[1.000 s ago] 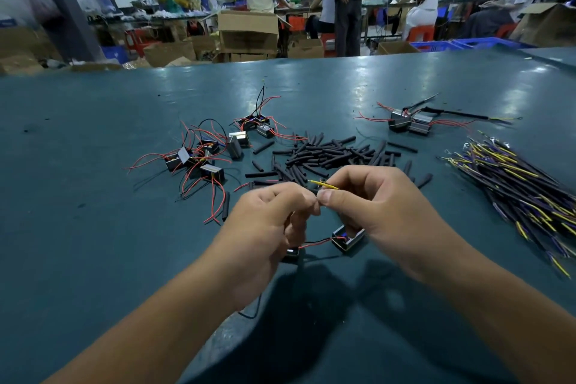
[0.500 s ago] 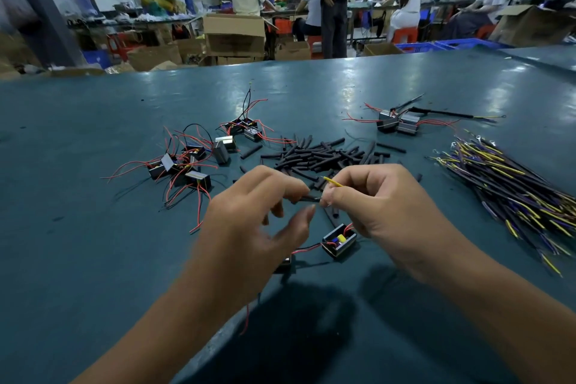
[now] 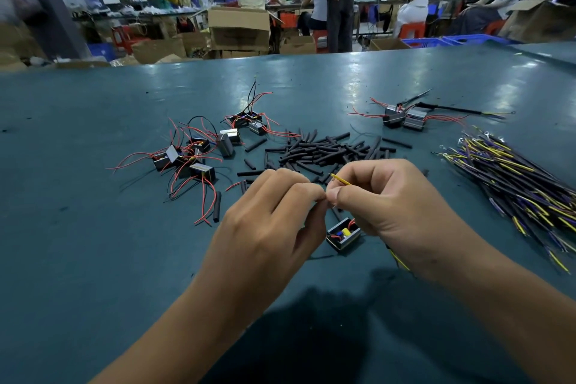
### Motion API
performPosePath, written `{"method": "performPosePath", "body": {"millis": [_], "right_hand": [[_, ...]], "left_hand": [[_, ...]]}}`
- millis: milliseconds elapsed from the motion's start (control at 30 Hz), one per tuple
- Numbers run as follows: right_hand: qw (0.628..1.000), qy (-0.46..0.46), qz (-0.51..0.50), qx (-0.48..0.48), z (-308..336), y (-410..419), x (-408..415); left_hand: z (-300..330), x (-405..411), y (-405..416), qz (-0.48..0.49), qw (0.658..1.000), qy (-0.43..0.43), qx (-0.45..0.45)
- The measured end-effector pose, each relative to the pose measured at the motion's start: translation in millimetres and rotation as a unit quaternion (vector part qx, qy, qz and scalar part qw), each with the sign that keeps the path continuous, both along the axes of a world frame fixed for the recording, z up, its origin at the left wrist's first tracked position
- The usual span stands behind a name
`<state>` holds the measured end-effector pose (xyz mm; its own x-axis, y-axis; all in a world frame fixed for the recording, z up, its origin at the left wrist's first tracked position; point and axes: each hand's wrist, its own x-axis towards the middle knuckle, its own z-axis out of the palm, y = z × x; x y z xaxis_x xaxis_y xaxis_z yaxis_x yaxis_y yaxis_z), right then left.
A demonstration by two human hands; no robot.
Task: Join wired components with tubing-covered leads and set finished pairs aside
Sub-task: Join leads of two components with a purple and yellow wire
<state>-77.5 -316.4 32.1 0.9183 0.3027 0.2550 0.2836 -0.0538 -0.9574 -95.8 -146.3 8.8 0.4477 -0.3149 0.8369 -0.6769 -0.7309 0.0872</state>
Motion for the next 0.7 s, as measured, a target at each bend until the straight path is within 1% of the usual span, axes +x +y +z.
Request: {"method": "performPosePath", "body": {"millis": [167,467,633,700], "right_hand": [[1.000,-0.011,0.013,-0.008,0.4,-1.0,-0.9],[0.999,-0.026,0.015,-0.031,-0.2,-4.5,0.7],[0.998,-0.040,0.030,-0.043,0.0,-4.4,0.4],[0.995,-0.072,0.021,-0.072,-1.3,-4.4,1.1]], "left_hand": [[1.5,-1.6,3.5,-0.018,0.999,0.027,0.011],[1.5,-3.8,-1.6,-0.003,0.999,0.018,0.035],[3.6,-5.9,-1.2,-0.022,0.997,0.075,-0.008],[7.1,-7.6,-2.0,-0.019,0.993,0.114,-0.033]]}}
